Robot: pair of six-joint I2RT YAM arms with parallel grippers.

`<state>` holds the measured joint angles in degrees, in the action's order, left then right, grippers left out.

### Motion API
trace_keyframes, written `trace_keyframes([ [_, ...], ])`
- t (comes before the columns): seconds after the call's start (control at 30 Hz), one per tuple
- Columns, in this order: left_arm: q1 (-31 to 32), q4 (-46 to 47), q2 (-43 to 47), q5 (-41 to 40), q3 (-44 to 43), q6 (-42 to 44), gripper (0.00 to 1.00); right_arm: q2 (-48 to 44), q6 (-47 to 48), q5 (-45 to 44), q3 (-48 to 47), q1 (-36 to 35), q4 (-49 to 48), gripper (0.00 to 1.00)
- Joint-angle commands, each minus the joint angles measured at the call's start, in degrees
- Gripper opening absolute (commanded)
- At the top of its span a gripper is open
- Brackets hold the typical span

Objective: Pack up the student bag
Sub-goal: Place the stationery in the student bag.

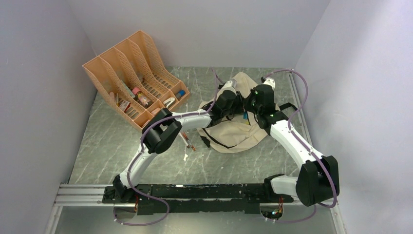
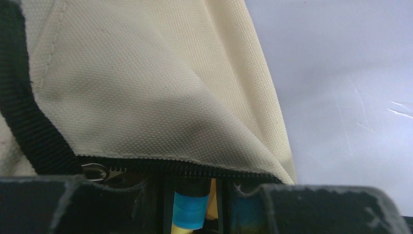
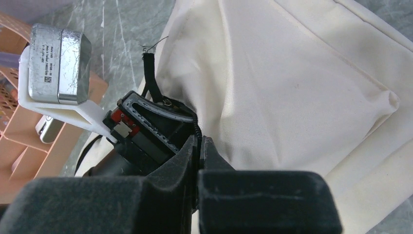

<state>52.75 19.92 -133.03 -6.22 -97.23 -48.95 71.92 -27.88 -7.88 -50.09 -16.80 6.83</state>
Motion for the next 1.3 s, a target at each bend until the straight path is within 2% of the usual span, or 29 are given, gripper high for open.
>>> trace_keyframes([
  [0.0, -0.6, 3.3, -1.9, -0.8, -4.0, -0.8, 0.33, -1.9, -0.6, 2.2, 0.6, -0.5, 1.5, 0.00],
  [0.1, -0.7, 3.0, -0.7, -0.9, -2.6, -0.2, 0.49, -2.0, -0.5, 1.9, 0.6, -0.5, 1.6, 0.00],
  [0.27, -1.1, 1.2, 4.0, -0.4, 1.6, -0.4, 0.57, -1.8, -0.4, 1.7, 0.7, -0.5, 1.5, 0.00],
  [0.37, -1.4, 2.1, 7.4, 0.0, 5.5, -0.9, 0.66, -1.7, -0.2, 1.5, 0.7, -0.5, 1.6, 0.00],
  [0.57, -1.5, 0.9, 15.4, 4.4, 12.8, -0.4, 0.59, -2.5, -0.2, 0.5, 1.6, -0.6, 0.8, 0.00],
  [0.73, -1.4, 3.8, 26.0, 6.5, 27.4, -1.5, 0.57, -2.6, -0.4, -0.5, 2.3, -0.5, 0.3, 0.00],
  [0.83, -1.4, 2.8, 34.1, 6.4, 34.8, 1.6, 0.56, -2.8, -0.7, -0.9, 2.9, -0.5, -0.1, 0.00],
  [1.03, -1.4, -10.2, 50.1, -4.8, 47.4, 8.1, 0.56, -3.1, -0.7, -1.2, 3.2, -0.5, 0.0, 0.00],
  [1.17, -1.8, -21.5, 58.5, -16.2, 53.8, 4.9, 0.57, -3.0, -0.7, -1.5, 3.6, -0.5, -0.2, 0.00],
  [1.27, -4.1, -24.6, 63.2, -17.1, 58.6, 1.1, 0.58, -2.4, -0.4, -1.6, 3.0, -0.5, 0.5, 0.00],
])
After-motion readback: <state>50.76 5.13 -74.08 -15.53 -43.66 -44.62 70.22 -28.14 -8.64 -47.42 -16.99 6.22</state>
